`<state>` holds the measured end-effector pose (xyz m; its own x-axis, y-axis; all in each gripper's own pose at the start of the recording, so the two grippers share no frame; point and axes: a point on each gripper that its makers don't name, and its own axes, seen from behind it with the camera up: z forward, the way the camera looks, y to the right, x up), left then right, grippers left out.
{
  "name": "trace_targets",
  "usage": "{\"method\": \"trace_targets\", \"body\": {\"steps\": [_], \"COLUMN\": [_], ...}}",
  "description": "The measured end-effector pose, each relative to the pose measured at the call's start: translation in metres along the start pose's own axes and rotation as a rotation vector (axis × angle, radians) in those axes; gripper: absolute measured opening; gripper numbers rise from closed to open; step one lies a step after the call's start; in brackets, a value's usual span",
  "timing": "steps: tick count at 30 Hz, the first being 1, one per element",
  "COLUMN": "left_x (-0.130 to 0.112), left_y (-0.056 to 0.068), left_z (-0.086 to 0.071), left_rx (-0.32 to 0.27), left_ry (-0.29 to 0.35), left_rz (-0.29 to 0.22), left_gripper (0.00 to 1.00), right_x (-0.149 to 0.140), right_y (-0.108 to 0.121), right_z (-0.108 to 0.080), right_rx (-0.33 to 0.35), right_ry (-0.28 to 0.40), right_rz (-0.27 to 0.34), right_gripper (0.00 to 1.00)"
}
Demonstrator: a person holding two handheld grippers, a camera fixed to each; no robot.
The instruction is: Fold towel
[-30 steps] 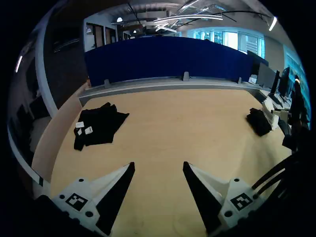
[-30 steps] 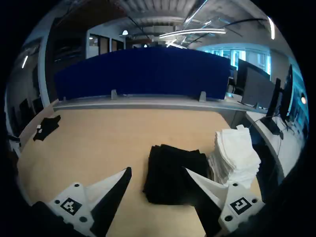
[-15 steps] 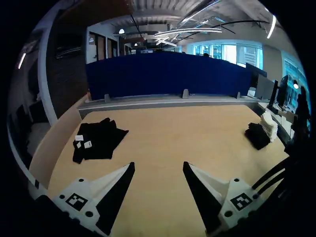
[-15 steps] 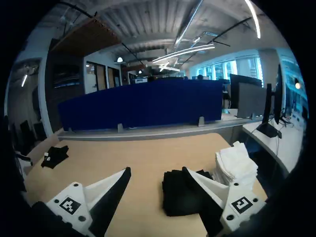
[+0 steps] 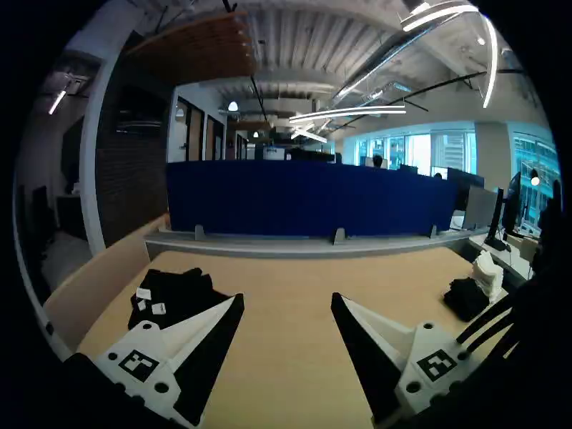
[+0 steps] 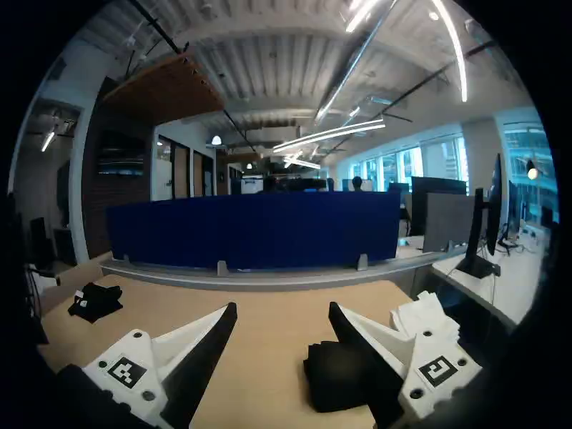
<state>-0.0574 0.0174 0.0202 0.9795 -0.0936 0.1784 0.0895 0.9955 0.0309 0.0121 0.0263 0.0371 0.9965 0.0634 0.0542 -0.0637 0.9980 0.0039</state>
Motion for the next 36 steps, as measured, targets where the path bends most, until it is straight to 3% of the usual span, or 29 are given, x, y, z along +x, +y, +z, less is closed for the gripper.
{"method": "trace_targets", "body": {"steps": [3,6,18,27,33,36], "left_x": [0.019,0.027,0.029,0.005,-0.025,-0.041], "left_y": [0.0,0.002,0.006,-0.003,-0.014,-0.014], "left_z": [-0.001,-0.002,-0.003,0.006,0.02,0.027], "left_rx": [0.008,0.012,0.0,0.024,0.046,0.049], "left_ry": [0.078,0.116,0.16,0.178,0.181,0.18], "left_rz": [0.0,-0.003,0.005,0.051,0.062,0.063], "left_gripper": [0.9,0.9,0.9,0.9,0.9,0.9], "right_x": [0.003,0.003,0.007,0.001,-0.015,-0.022], "right_y": [-0.004,-0.007,-0.013,-0.023,-0.026,-0.026], "right_z": [-0.004,-0.006,-0.01,-0.01,-0.007,-0.005], "right_rx": [-0.001,-0.001,-0.002,-0.012,-0.021,-0.029], "right_ry": [0.035,0.038,0.046,0.061,0.058,0.059], "right_rz": [-0.008,-0.004,0.004,-0.02,-0.041,-0.053], "right_gripper": [1.0,1.0,1.0,1.0,1.0,1.0]}}
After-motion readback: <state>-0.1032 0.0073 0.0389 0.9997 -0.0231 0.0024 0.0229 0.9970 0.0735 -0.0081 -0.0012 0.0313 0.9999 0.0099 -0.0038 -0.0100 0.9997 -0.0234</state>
